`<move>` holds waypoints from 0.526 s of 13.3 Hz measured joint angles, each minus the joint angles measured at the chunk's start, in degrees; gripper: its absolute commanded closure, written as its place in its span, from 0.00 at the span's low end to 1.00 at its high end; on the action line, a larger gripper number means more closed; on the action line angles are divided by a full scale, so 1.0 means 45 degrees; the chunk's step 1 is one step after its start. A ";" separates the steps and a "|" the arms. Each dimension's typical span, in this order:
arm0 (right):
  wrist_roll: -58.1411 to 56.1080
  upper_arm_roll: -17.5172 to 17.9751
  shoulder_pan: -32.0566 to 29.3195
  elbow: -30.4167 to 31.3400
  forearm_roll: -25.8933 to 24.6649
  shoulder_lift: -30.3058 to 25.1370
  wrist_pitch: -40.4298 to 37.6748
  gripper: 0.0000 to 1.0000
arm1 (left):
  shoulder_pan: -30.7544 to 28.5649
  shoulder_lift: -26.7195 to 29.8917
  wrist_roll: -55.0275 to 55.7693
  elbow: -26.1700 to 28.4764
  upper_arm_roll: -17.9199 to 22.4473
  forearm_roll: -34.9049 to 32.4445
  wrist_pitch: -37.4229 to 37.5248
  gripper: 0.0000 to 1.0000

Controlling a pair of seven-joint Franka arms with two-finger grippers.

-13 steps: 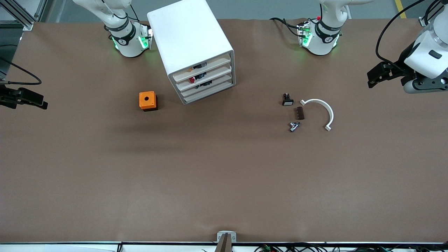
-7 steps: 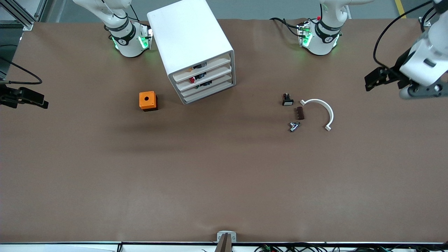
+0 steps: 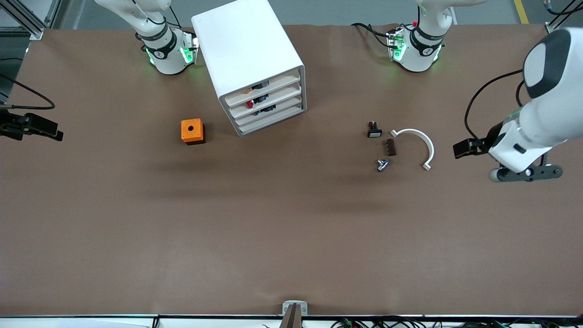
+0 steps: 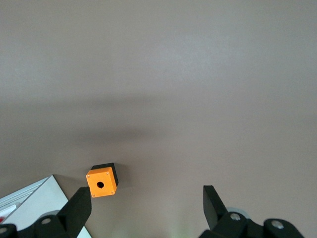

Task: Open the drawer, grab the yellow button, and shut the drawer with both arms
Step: 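Move the left gripper from rest toward the white drawer unit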

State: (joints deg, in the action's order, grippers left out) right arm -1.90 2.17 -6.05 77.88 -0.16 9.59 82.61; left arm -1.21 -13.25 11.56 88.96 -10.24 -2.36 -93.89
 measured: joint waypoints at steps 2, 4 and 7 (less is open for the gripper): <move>0.0000 0.0000 0.0000 0.0000 0.0000 0.0000 0.0142 0.00 | 0.0159 -0.0747 0.0428 -0.0249 -0.0012 0.0008 -0.0090 0.00; 0.0000 0.0000 0.0000 -0.0002 0.0000 0.0000 0.0152 0.00 | 0.0459 -0.1634 0.1624 -0.0596 -0.0024 0.0161 -0.0124 0.00; 0.0000 0.0002 0.0001 -0.0003 0.0007 0.0000 0.0189 0.00 | 0.1140 -0.2986 0.4449 -0.1167 -0.0050 0.0508 -0.0172 0.00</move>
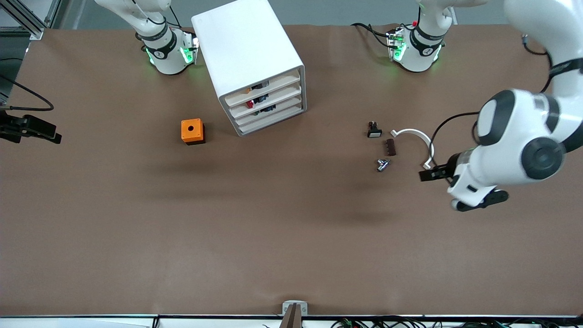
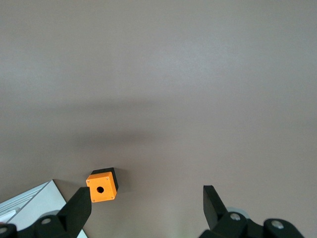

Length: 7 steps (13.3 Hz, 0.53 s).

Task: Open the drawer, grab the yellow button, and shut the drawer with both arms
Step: 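Move the left gripper from rest toward the white drawer unit, then reach the left gripper to the drawer handle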

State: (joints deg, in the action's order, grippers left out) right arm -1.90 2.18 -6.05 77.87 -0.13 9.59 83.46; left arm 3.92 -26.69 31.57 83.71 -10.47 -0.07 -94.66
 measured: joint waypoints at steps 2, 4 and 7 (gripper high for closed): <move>0.0000 0.0008 0.0001 0.0000 0.0008 0.0000 0.0076 0.00 | 0.0666 -0.0802 0.1870 -0.0437 -0.0021 0.0068 -0.0010 0.00; 0.0000 0.0034 0.0008 -0.0001 0.0013 0.0000 0.0131 0.00 | 0.1411 -0.1519 0.3888 -0.0633 -0.0041 0.0543 -0.0020 0.00; 0.0388 0.0038 0.0008 0.0031 0.0013 0.0002 0.0492 0.00 | 0.2315 -0.2389 0.7753 -0.0943 -0.0052 0.1449 -0.0175 0.00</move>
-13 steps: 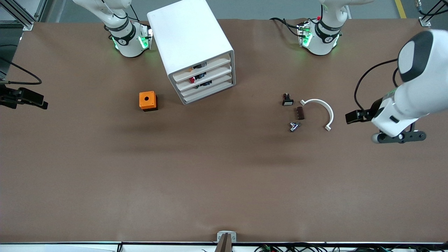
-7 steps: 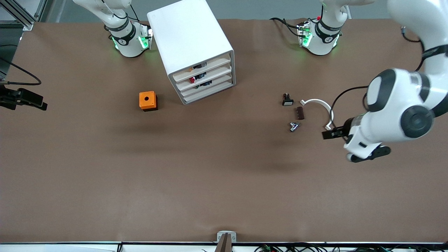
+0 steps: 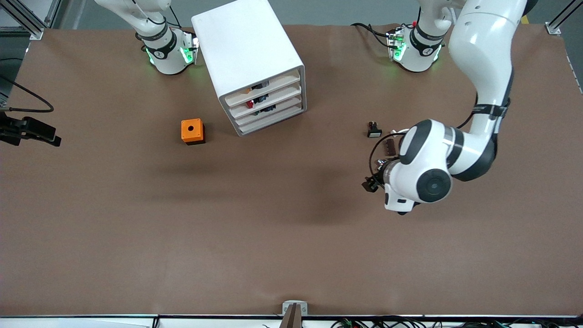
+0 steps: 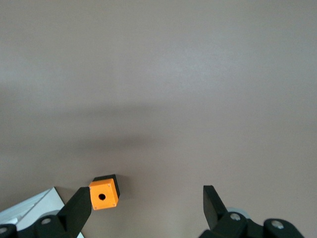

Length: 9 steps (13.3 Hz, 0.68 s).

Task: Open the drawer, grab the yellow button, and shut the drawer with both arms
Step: 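Reach the left gripper to the drawer handle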

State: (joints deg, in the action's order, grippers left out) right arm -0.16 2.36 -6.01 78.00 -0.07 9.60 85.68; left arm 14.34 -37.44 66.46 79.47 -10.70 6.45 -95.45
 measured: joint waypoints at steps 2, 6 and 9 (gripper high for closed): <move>0.0222 0.0000 0.0000 0.0037 0.0000 0.0001 0.0133 0.00 | 0.0310 -0.0220 0.1641 -0.0067 0.0001 0.0843 0.0000 0.00; 0.0311 0.0000 0.0000 0.0471 0.0000 -0.0016 0.0848 0.00 | 0.0770 -0.0644 0.5804 -0.0070 0.0004 0.3057 0.0004 0.00; 0.0317 0.0013 0.0001 0.0630 0.0000 -0.0082 0.0894 0.00 | 0.0961 -0.0967 0.8117 -0.0071 0.0000 0.4594 0.0013 0.00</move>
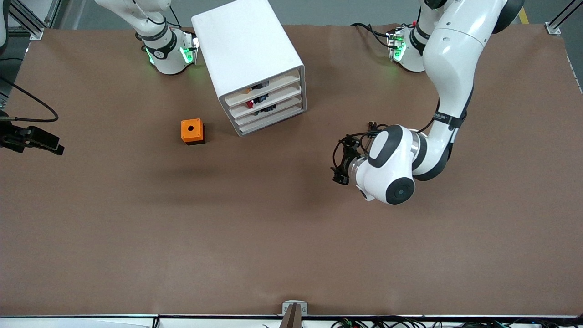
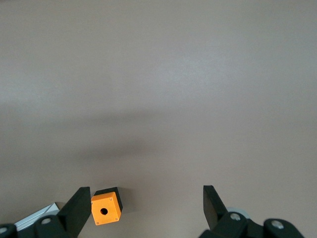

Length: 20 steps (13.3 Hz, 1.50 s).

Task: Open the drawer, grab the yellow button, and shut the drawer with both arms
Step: 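Reach the left gripper to the drawer handle, then close the left gripper on the drawer handle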

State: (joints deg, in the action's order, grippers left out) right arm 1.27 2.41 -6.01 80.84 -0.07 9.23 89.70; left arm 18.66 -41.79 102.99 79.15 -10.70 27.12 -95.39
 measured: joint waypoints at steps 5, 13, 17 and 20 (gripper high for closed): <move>0.0000 0.0045 0.0034 0.0000 0.0000 -0.0075 -0.0002 0.00 | 0.0006 -0.0144 0.1989 0.0168 0.0041 0.3075 0.1905 0.01; 0.0050 0.0074 0.0216 0.0027 0.0000 -0.0280 -0.0431 0.00 | 0.0542 -0.0853 0.5878 0.0223 -0.0001 0.5559 0.3554 0.01; 0.0041 0.0075 0.0234 0.0032 0.0000 -0.0289 -0.0401 0.00 | 0.1400 -0.0855 0.6931 0.0214 -0.0018 0.6468 0.3554 0.11; 0.0041 0.0077 0.0256 0.0038 0.0000 -0.0289 -0.0397 0.00 | 0.1733 -0.0949 0.7056 0.0221 -0.0018 0.6880 0.3554 0.21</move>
State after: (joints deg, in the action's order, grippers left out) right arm 1.45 2.76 -4.86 81.01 -0.07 7.93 87.92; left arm 26.46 -46.06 134.75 80.14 -10.78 58.08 -79.40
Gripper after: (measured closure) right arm 0.000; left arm 0.115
